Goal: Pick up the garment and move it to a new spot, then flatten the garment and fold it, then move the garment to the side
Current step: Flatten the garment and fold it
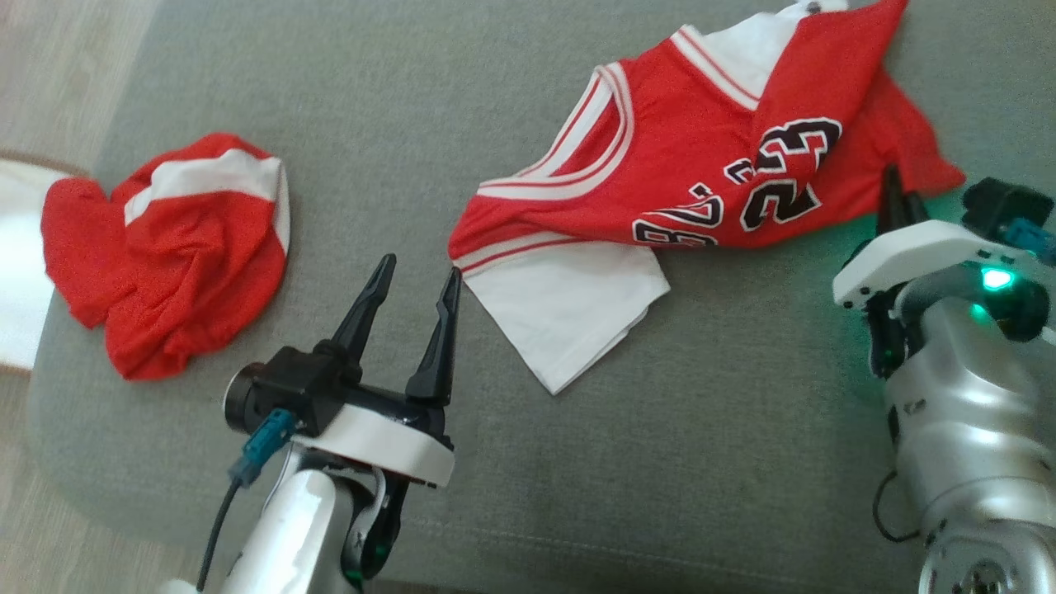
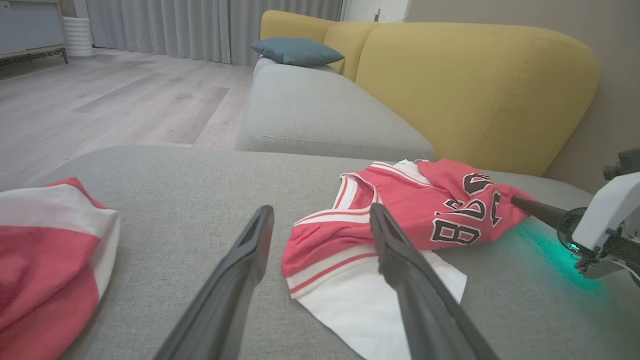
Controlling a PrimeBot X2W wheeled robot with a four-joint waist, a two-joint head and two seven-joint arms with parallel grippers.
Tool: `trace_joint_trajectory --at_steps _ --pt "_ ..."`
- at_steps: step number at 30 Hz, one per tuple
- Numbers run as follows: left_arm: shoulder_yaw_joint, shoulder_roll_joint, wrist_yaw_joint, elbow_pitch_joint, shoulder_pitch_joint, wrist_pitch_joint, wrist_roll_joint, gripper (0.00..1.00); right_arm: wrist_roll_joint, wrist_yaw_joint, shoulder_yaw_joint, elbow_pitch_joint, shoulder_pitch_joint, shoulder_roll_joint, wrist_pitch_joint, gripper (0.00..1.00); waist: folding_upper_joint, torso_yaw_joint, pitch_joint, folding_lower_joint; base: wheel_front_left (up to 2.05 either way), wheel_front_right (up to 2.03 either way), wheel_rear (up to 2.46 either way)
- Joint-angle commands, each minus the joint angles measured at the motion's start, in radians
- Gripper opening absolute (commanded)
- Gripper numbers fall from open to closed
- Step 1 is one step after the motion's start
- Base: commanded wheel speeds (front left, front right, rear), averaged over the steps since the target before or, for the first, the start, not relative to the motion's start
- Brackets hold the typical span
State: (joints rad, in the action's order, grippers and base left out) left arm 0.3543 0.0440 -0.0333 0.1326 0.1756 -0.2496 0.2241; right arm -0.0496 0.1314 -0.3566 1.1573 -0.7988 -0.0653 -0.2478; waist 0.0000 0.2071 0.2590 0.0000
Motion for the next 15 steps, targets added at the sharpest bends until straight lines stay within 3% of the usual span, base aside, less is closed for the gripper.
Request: trace_joint_trajectory --at_steps 1,11,15 --pt "-0.028 0.006 0.008 -0.029 0.019 -0.012 0.001 1.00 -0.008 -0.001 0.019 -0.048 0.010 0.015 -0.013 0.00 0.0000 -0.024 -0.029 0.0000 0.00 0.00 0.00" --pt "-0.006 0.006 0.040 -0.020 -0.044 -0.012 0.014 1.00 -0.015 -0.001 0.046 -0.264 0.239 0.015 -0.012 0.00 0.0000 -0.091 -0.152 0.0000 0.00 0.00 0.00" --pt "-0.005 0.006 0.050 -0.019 -0.075 -0.012 0.017 1.00 -0.032 -0.001 0.025 -0.380 0.340 0.015 0.040 0.00 0.0000 -0.106 -0.187 0.0000 0.00 0.00 0.00"
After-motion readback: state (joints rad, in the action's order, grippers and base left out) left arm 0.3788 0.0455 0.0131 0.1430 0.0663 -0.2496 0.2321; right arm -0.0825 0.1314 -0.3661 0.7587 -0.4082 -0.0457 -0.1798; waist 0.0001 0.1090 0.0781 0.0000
